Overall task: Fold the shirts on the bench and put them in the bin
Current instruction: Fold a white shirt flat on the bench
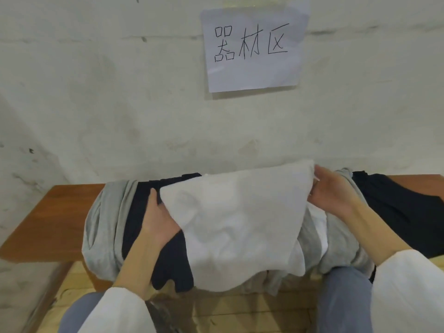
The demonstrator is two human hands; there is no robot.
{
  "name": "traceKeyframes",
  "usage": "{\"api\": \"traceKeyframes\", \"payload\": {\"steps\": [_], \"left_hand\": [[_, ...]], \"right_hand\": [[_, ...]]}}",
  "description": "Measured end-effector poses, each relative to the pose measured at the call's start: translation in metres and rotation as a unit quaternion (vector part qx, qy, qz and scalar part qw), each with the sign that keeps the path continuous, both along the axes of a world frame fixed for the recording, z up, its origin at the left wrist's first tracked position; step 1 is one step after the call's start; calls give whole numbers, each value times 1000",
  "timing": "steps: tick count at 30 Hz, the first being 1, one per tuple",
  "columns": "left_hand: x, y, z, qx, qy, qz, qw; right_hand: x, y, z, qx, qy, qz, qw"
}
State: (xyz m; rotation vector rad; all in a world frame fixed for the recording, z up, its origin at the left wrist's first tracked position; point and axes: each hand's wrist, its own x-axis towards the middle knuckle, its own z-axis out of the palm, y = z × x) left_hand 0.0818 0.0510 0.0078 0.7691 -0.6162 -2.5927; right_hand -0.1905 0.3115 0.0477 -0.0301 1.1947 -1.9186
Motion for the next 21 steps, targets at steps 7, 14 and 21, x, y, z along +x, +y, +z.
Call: {"api": "traceKeyframes", "payload": {"steps": [7, 14, 21], "left_hand": [[13, 25, -32, -304, -270, -171, 897], [20, 10, -15, -437, -426, -115, 784], [25, -1, 22, -358, -206, -99, 905]], "right_hand": [[1, 27, -31, 215, 46, 65, 973], [-10, 48, -40, 533, 431, 128, 716], [-13, 44, -13, 282, 178, 11, 943]]}}
